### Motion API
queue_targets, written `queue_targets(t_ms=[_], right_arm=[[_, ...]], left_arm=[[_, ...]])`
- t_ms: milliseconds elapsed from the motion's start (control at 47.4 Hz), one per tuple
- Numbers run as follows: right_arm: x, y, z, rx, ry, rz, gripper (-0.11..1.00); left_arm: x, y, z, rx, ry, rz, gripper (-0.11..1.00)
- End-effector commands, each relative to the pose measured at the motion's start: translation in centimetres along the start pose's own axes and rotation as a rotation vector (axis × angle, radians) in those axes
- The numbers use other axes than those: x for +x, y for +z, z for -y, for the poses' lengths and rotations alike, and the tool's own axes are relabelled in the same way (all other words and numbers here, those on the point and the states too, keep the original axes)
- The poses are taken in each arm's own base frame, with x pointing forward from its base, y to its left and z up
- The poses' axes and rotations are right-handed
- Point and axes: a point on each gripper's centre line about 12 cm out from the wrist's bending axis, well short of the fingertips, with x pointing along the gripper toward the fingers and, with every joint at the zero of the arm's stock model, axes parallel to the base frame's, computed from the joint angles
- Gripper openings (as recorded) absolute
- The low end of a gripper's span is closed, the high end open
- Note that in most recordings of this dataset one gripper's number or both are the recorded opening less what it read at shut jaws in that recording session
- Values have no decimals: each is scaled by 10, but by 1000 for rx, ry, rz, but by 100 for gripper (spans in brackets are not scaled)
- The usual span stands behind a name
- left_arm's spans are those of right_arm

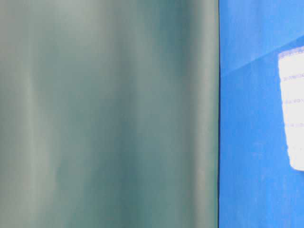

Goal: Fold the blue towel.

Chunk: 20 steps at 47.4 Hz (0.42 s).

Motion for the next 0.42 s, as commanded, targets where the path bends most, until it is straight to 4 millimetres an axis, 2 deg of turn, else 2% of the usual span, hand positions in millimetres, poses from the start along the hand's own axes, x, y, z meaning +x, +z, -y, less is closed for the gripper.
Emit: queue_targets(t_ms=[0,169,401], right_arm=[[0,-1,2,2,-20,2,90],[1,-6,4,-1,-33,-14,90],[2,-8,5,-7,-36,-24,90]], left_arm=[[-7,-5,-5,-3,23,21,87],[-18,-19,-6,-5,28,32,87],[-24,-18,-6,-4,26,68,87]])
